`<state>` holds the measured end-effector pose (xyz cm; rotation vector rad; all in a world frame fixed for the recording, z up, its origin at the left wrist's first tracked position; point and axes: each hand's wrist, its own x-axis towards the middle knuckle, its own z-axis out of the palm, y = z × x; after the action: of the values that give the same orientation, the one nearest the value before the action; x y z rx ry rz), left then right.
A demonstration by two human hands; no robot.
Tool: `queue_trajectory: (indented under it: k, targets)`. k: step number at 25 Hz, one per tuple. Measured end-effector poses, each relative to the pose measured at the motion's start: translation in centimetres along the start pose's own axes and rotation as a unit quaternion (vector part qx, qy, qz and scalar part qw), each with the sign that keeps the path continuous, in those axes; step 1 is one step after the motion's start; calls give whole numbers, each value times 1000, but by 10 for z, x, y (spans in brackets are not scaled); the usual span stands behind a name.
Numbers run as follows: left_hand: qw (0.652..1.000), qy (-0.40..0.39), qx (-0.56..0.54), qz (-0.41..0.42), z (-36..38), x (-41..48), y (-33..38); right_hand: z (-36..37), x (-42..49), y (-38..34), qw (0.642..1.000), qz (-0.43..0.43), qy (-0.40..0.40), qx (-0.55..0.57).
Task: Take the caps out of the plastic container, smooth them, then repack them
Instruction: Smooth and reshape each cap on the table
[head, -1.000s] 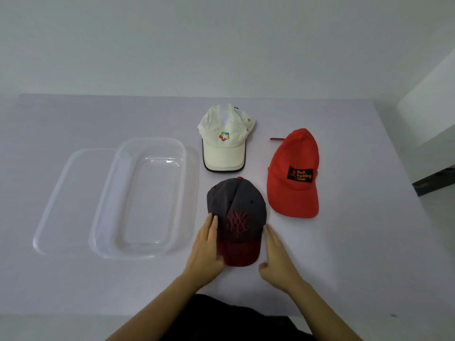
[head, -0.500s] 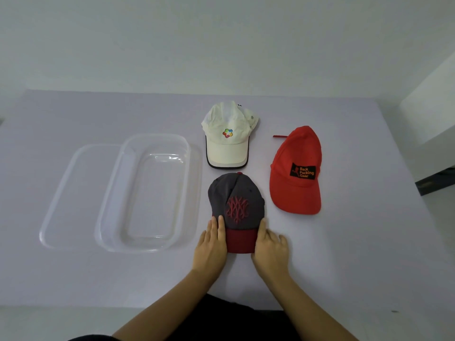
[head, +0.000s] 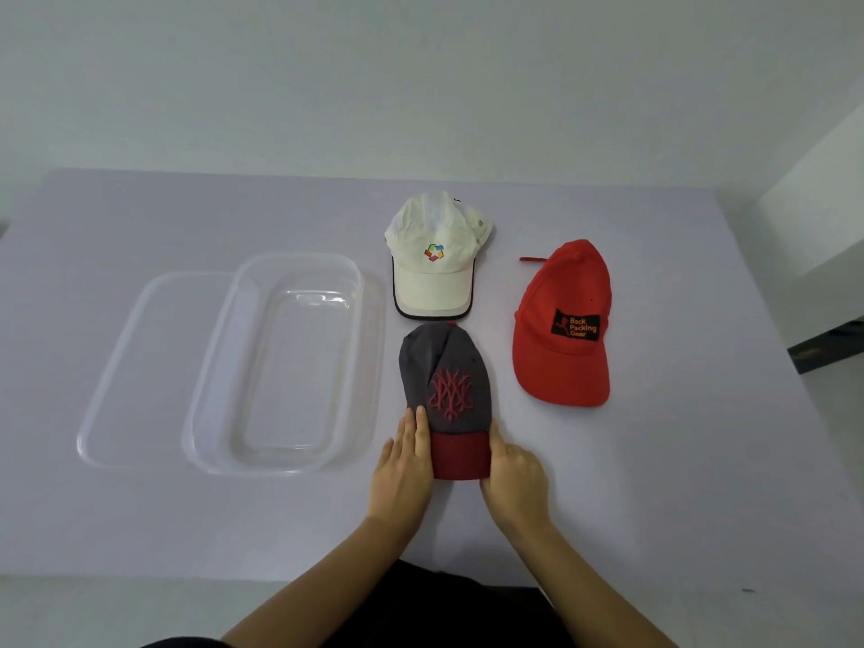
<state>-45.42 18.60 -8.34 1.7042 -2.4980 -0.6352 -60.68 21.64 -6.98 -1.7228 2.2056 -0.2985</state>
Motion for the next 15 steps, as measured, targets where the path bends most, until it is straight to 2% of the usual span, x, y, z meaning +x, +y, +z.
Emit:
queue_trajectory:
  k: [3,5,7,9,12,15]
  targets:
    - [998,5,-65,-15,-4,-1,-4,1,0,-4,1000,-17,-15,17]
    - [990,-20,-132,-50,-8,3,-4,-3,2,-5,999,-3,-27,19]
    - [981,1,-181,-74,-8,8,-5,-3,8,-6,999,8,-20,49]
    - [983,17,-179,-41,-10,8,-7,-2,10,-6,996,-13,-20,82]
    - [981,15,-185,55,-11,9,-5,-1,10,-8,987,-59,-67,134]
    - [968,4,-249,45,-13,9,0,1,10,-13,962,-72,-101,242]
